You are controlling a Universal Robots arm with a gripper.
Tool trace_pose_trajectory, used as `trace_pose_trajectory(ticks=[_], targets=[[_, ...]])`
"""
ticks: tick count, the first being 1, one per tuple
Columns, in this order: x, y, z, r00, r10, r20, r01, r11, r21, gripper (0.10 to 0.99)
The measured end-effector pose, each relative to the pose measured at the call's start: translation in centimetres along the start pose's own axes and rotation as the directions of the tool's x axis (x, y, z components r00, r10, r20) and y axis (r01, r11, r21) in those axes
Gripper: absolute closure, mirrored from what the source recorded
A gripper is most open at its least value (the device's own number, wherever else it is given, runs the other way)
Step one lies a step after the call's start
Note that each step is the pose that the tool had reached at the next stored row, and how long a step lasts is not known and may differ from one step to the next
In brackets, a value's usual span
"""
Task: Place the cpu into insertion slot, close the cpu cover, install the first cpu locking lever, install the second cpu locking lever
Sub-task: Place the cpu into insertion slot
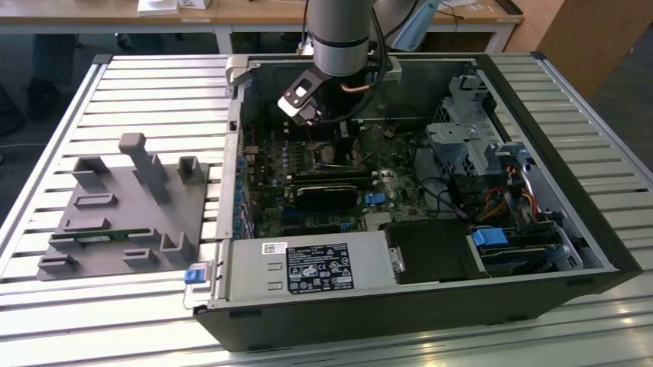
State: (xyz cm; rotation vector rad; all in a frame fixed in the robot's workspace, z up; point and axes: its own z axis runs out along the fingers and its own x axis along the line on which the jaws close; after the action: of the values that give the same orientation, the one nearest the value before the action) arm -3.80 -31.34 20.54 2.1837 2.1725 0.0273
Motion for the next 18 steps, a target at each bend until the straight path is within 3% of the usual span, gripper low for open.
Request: trace_pose_trajectory(ticks=[1,6,8,11,18], targets=[[0.00,0.00,-0.01,1.0000,0.000,-0.0002,0.000,1.0000,0.000,0.549],[-0.13,0.00,-0.06,1.0000,0.000,0.0002,0.000,1.0000,0.000,0.784],[-0.14,0.01,-0.15,1.0000,0.000,-0.0001,0.000,1.0000,0.000,0.784],[-0.14,0.02,-0.18,1.0000,0.000,-0.0003,0.000,1.0000,0.000,0.961],[-0.15,0.02,-0.32,1.0000,0.000,0.0001,0.000,1.0000,0.000,0.980]])
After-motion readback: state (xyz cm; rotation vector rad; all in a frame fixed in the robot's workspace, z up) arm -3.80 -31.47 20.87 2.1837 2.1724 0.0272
